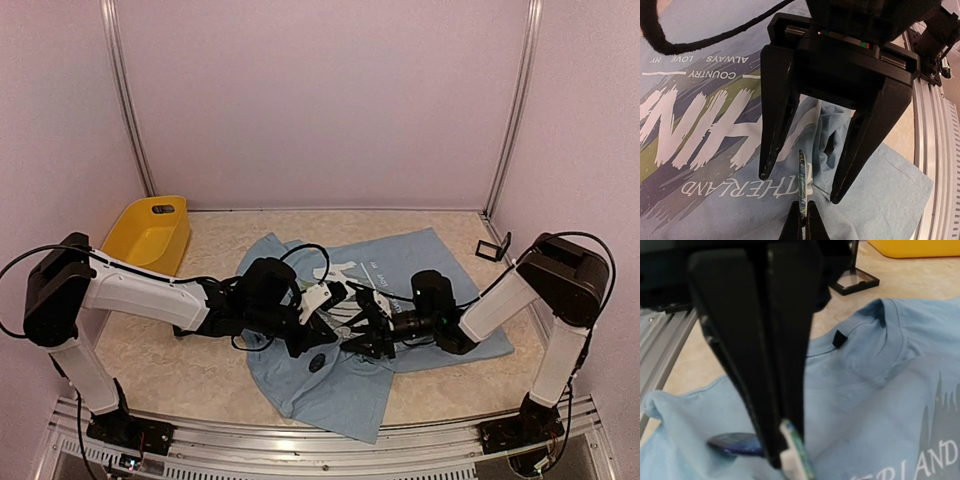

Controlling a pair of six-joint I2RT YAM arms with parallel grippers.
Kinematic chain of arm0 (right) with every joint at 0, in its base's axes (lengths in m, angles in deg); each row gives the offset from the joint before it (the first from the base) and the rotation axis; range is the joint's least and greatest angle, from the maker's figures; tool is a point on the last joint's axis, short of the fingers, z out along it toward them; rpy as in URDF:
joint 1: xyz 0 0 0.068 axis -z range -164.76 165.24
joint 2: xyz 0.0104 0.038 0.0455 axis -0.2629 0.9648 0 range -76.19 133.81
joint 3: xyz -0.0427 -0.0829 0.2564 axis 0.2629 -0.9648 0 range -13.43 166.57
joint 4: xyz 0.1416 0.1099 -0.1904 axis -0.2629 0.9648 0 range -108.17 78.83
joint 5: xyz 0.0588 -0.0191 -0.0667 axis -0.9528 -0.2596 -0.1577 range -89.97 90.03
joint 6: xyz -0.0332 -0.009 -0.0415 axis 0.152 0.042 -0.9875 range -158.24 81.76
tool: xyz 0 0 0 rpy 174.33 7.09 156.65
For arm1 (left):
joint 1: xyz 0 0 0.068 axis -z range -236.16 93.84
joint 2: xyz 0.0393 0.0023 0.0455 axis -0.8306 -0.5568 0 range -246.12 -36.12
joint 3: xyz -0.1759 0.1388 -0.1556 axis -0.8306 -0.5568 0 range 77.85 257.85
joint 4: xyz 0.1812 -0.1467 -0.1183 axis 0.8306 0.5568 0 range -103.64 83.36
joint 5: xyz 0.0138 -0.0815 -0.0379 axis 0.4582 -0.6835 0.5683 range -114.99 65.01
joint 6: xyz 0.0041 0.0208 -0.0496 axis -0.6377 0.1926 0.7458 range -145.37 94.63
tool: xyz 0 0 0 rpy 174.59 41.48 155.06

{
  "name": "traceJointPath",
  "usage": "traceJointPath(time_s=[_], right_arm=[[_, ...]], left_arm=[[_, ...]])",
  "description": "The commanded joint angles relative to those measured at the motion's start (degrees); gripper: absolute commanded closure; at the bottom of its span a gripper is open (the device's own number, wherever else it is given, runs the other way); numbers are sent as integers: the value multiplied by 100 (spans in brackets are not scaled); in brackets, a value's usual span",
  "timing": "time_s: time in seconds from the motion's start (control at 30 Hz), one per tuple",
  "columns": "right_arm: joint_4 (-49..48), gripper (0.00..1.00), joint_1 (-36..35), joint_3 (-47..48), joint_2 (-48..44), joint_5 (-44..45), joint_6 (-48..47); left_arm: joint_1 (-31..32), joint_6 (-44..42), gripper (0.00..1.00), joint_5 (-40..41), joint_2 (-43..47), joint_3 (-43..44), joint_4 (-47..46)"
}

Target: Pin the brooch onto the clothing

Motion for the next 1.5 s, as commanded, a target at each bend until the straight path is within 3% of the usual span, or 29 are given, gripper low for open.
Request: traceJointPath(time_s=[0.0, 0.13, 0.5, 1.0, 1.47], right_arm=[[-196, 56, -38, 188, 154, 14, 98], [-181, 68, -47, 350, 233, 25, 243], [392, 81, 36, 792, 283, 5, 769], [1041, 90, 395, 1561, 708, -847, 1800], [118, 90, 523, 1043, 395, -632, 2192]], left_arm=[[46, -11, 100, -20, 151, -28, -36], [47, -12, 100, -18, 143, -32, -36], [124, -145, 100, 172, 104, -22, 124], [398, -525, 100, 600, 147, 64, 339], [376, -361, 100, 618, 116, -71, 347]])
